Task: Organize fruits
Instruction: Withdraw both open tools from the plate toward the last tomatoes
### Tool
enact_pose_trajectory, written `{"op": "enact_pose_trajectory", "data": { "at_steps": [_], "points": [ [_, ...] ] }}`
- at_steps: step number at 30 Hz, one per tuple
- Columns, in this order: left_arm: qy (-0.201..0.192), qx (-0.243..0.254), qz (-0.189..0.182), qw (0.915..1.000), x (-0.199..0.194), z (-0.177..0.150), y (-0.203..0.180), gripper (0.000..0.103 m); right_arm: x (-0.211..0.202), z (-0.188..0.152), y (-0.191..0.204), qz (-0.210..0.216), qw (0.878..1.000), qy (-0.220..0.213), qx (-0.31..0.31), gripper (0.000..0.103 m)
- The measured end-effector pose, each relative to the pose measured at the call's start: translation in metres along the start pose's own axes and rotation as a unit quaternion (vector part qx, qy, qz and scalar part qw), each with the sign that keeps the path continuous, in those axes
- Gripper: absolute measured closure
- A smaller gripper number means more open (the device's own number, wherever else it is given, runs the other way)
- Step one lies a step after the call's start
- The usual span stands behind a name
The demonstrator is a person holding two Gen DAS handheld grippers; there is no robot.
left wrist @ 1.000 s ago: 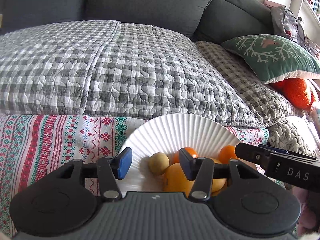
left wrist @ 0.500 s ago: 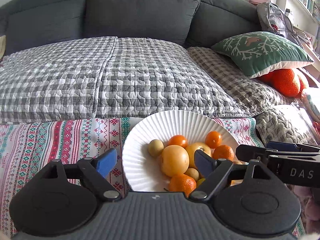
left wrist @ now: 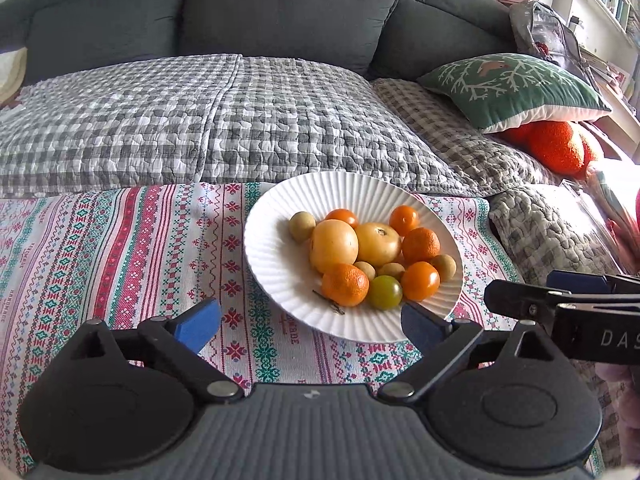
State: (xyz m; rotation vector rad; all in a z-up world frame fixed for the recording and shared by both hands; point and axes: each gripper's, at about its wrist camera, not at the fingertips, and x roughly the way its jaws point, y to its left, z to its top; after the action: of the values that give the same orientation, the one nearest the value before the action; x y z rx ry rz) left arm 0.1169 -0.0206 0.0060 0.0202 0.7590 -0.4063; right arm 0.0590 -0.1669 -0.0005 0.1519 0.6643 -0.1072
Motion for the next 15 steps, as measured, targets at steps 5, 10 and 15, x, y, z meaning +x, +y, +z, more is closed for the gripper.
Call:
{"op": "enact_pose_trajectory", "data": {
  "at_steps": [5,10,15],
  "points": [
    [0.004,0.012,0.007,0.9999,-0.008,-0.013,-0.006,0.007,-0.008,-0.012,-0.002,0.000,1.000,0.005,-0.002,0.015],
    [0.011,0.023,0.011,0.9996,-0.014,-0.028,-0.011,0.006,-0.014,-0.020,-0.003,-0.001,1.000,0.009,-0.002,0.012],
    [0.015,0.035,0.016,0.9992,-0.016,-0.043,-0.014,0.006,-0.020,-0.030,-0.008,0.001,1.000,0.005,-0.005,0.008]
  ]
}}
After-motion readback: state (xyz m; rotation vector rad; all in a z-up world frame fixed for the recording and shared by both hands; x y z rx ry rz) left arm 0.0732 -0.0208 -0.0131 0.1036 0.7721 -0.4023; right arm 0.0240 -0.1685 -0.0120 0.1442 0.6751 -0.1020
